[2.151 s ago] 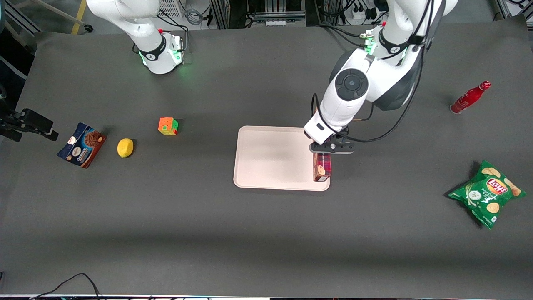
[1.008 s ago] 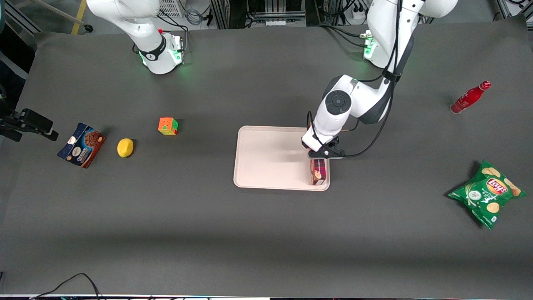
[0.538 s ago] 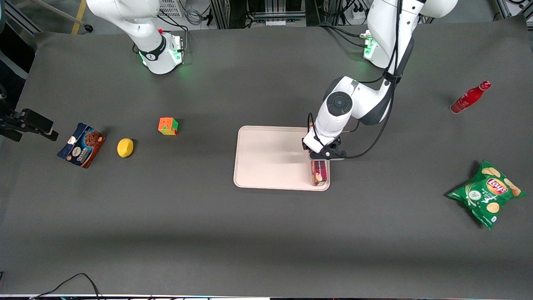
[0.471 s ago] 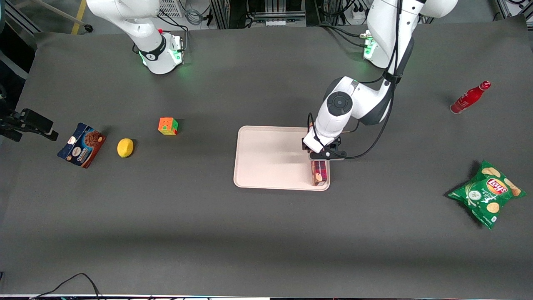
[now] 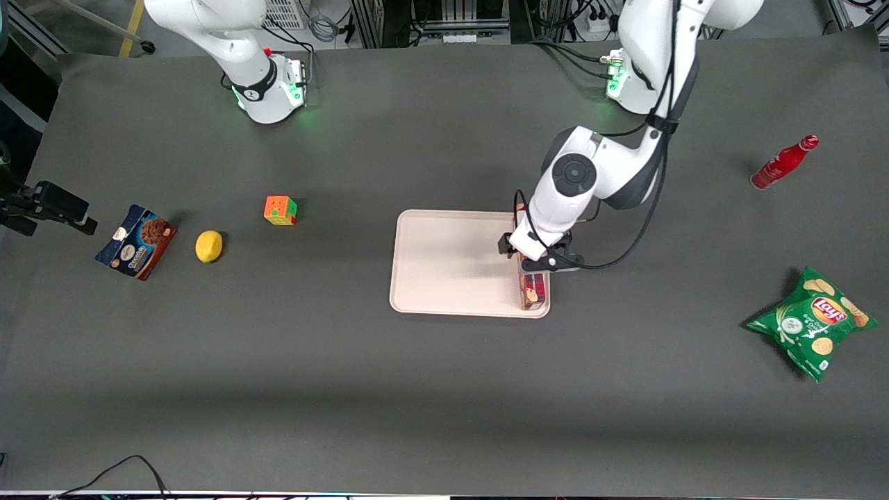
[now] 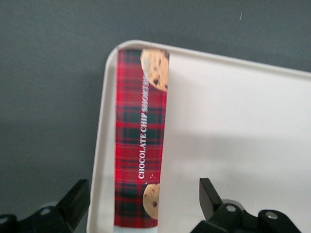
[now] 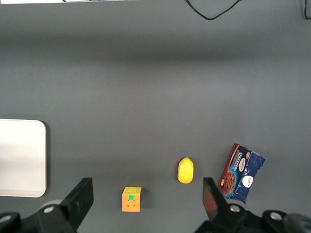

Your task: Place red cookie box on tray

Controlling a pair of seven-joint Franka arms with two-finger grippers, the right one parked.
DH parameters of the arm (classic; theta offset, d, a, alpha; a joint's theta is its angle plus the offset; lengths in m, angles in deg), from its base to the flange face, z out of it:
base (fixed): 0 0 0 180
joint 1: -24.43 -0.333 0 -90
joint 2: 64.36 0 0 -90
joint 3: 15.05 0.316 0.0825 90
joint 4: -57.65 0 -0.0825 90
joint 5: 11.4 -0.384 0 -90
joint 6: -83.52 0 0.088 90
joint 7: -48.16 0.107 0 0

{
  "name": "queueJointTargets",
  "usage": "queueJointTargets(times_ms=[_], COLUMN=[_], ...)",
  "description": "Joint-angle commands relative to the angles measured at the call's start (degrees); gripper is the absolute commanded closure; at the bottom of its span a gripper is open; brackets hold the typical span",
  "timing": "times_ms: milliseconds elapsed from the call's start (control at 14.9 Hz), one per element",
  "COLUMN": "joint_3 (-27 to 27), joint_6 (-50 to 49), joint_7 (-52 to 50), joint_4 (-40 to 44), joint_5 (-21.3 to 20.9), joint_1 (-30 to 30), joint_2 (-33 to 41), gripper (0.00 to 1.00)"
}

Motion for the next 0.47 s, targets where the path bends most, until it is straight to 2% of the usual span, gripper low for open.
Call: queueJointTargets(times_ms=[0,269,403], joint_3=[5.52,11.5,14.58], joint_6=[-14.2,-19.93,-23.79], joint_7=[4.97,22.71,27.74], joint_4=[8.09,9.17,9.17], joint_5=[1.44,1.44,0.48], joint_1=[0.02,-4.19,-5.86], joint_2=[4.56,10.88,14.57], gripper=[0.0,0.0,0.0])
